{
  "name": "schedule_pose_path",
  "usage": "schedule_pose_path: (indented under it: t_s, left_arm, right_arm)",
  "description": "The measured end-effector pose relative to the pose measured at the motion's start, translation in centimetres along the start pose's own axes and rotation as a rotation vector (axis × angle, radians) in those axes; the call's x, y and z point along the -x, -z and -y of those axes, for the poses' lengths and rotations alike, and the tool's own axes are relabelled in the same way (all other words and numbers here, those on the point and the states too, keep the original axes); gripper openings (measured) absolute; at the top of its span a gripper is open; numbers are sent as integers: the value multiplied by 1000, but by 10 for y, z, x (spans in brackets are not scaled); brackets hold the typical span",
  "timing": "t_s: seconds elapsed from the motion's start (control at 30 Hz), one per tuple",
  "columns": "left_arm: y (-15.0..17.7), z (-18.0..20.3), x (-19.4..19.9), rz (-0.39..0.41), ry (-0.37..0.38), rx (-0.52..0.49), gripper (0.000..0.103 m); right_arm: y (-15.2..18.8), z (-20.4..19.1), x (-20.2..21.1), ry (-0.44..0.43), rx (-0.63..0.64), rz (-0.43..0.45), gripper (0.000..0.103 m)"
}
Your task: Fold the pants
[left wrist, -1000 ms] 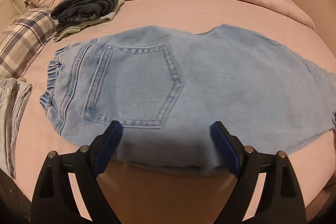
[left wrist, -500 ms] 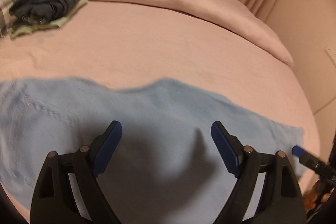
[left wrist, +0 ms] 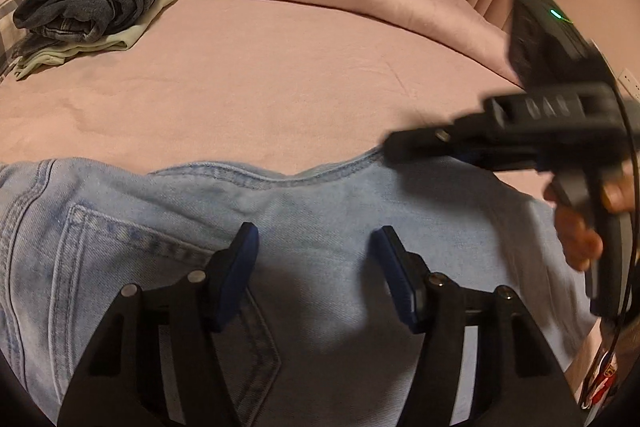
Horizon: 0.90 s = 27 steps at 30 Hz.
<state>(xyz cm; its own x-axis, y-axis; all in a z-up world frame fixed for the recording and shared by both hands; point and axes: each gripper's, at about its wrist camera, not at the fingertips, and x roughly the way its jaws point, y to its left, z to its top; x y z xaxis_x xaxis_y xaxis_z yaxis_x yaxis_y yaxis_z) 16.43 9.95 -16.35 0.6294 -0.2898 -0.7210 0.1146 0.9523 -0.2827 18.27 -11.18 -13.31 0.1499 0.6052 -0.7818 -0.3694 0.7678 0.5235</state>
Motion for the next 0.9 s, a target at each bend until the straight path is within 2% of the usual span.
schedule_pose_path:
  t_s: [0.03,0.07,0.2,0.33,0.4,0.43,0.5,0.57,0.63,0.67,0.73,0.77,0.87,0.9]
  left_arm:
    - [3,3,0,8,3,-7,63]
    - [4,4,-1,12,4,-12,64]
    - [4,7,-2,35,5,-24,64]
    - [6,9,-2,42,0,-31,65]
    - [6,10,-1,43,-2,-32,65]
    - [6,9,-2,43,-2,-32,65]
    - [5,8,-3,40,-3,-32,65]
    - [1,6,-6,33,-11,-40,66]
    - [-2,6,-10,28,-17,-52,68]
    - [-2,9,-11,27,-29,-65,69]
    - [-1,11,-12,26,-47,-80,69]
    - [-1,12,-13,23,-56,-87,70]
    - [-3,12,-15,14,-61,-98,71]
    - [-4,11,-15,7,-62,-98,71]
  right_arm:
    - [-3,-3,-4,-26,1,-10,41]
    - [-2,-6,-5,-51,13,-25,22]
    - [-2,-11,-14,5,38,-48,10]
    - [-4,5,-9,-1,-31,-1,9]
    - [-4,9,4,14,-45,69,9]
    - [-5,15,17,46,-80,136,9]
    - [-3,19,34,56,-90,181,9]
    - [11,12,54,14,-28,179,9]
    - [34,0,71,61,65,178,9]
    - [45,-3,76,57,93,172,9]
    - [65,0,80,7,95,139,9]
    - [71,6,77,14,89,118,9]
    - [73,36,67,183,25,135,9]
    - [72,52,68,186,-26,160,0]
